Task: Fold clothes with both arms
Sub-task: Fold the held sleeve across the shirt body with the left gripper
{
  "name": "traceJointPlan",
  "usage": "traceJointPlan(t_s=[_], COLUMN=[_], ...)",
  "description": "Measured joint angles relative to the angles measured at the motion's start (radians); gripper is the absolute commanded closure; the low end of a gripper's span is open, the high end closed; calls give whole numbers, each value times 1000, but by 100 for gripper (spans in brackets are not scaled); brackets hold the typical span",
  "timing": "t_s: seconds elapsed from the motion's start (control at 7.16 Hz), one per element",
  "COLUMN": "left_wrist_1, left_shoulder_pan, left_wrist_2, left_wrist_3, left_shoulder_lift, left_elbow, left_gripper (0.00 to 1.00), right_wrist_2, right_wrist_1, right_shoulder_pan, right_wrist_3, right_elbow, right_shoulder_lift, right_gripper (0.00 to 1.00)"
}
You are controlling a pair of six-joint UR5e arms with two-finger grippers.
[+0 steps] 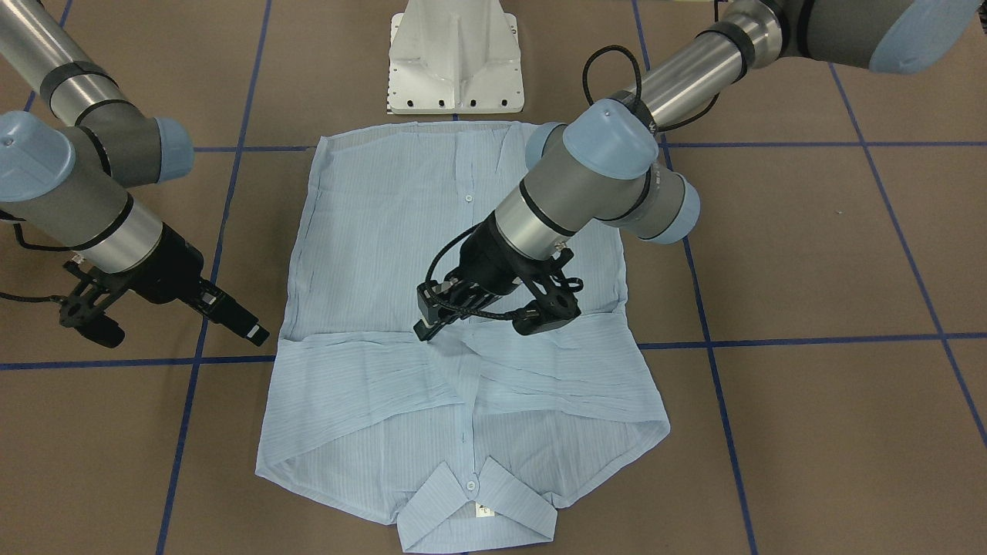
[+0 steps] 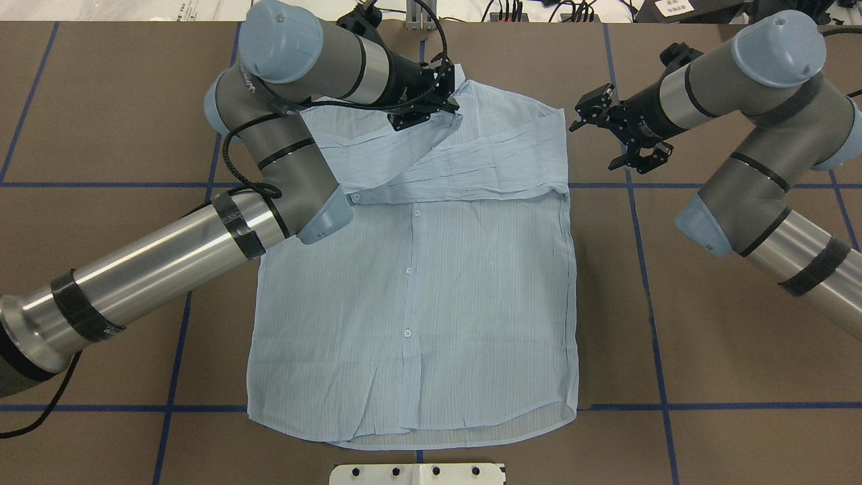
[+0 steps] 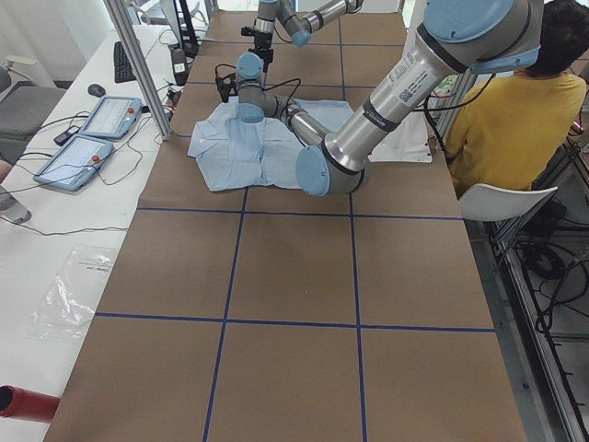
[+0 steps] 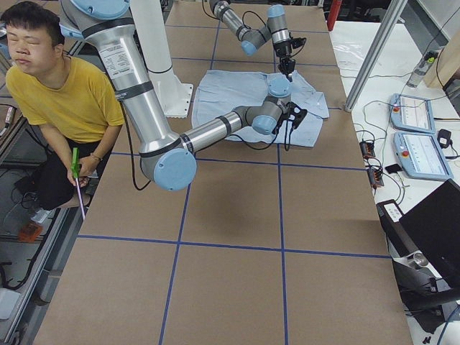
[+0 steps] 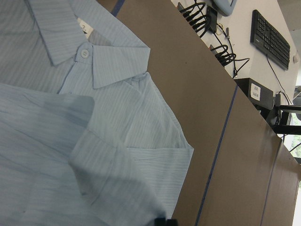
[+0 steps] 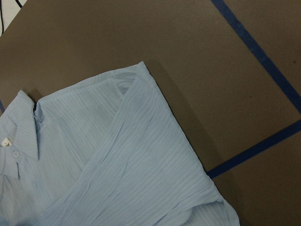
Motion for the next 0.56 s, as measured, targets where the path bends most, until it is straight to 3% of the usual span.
traceJointPlan(t_s=[0.14,0.42,0.56], left_wrist_1=[-19,-86,-104], left_shoulder_pan=[28,103,126], left_wrist_2=[30,141,180], left_wrist_3=[-3,-3,-3], left_shoulder_lift=[-10,-21,-23], left_elbow=[12,17,15], left_gripper=[42,16,16], right_wrist_2=[1,-2,-3], right_wrist_1=[0,-1,-1], right_shoulder_pan=[4,7,6], right_wrist_3=[-22,-64,-70], right_elbow=[10,15,12], right_shoulder_lift=[-26,-56,-60], right_gripper=[1,1,0])
